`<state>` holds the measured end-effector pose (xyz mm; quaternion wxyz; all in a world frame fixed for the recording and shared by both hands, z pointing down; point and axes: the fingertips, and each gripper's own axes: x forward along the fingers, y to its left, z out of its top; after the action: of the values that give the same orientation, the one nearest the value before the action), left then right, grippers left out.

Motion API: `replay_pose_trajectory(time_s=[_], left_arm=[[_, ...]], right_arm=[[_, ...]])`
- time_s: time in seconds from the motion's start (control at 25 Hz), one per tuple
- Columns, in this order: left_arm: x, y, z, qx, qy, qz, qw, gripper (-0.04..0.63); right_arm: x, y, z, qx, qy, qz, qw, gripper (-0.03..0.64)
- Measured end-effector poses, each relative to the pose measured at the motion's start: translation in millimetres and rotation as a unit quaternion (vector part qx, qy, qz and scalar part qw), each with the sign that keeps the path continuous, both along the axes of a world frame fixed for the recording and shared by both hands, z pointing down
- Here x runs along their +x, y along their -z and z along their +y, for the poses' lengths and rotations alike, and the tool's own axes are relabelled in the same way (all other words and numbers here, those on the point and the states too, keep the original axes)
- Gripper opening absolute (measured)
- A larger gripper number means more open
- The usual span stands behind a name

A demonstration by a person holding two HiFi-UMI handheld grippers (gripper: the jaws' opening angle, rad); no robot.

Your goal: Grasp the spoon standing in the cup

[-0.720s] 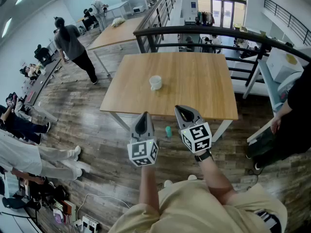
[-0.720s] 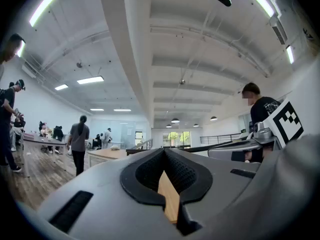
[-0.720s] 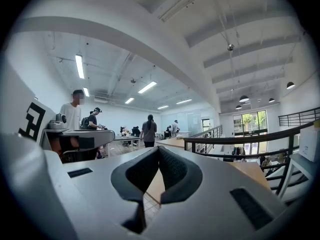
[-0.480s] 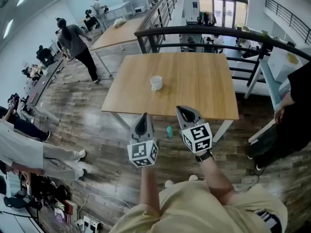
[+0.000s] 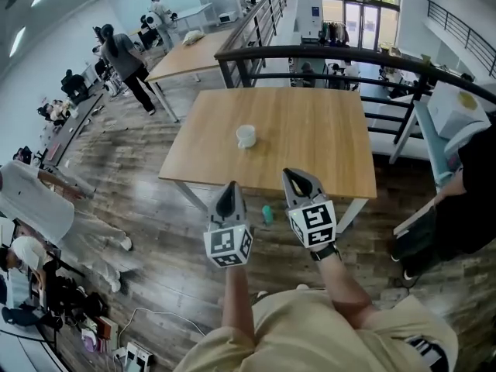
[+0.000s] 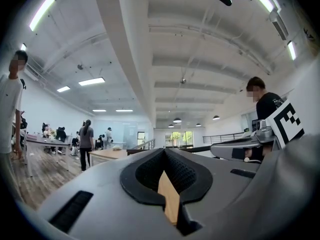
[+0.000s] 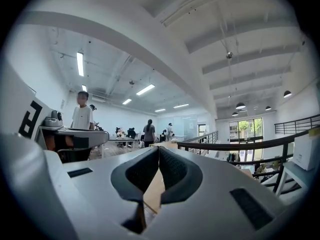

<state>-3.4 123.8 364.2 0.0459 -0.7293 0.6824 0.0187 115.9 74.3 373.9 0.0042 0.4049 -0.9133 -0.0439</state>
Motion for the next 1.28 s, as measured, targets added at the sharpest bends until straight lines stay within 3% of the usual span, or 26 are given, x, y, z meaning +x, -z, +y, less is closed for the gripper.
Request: replay_pose_trajectory(time_s=[0.24, 0.56, 0.88, 1.28], left_arm=[[12.9, -15.3, -5.6, -0.016, -0.001, -0.004, 0.9999, 0.012], [-7.8, -25.9, -47.7, -0.019, -0.008, 0.001, 0.9998, 0.012], [-55.2, -11.1, -136.4, -0.007, -0.032, 0.009, 0.9994, 0.012], [-127.1, -6.3, -229.8, 0.002, -0.053, 0.014, 0.9985, 0.012]], right_arm=[[10.1, -9.4, -7.5, -0.017, 0.000, -0.013, 1.000, 0.015], [-13.3, -25.9, -44.0, -0.033, -0.003, -0.006, 0.999, 0.015], [-60.4, -8.1, -126.4, -0.035, -0.017, -0.024, 0.999, 0.015], [-140.0, -11.9, -210.4, -0.034, -0.029, -0.010, 0.999, 0.015]])
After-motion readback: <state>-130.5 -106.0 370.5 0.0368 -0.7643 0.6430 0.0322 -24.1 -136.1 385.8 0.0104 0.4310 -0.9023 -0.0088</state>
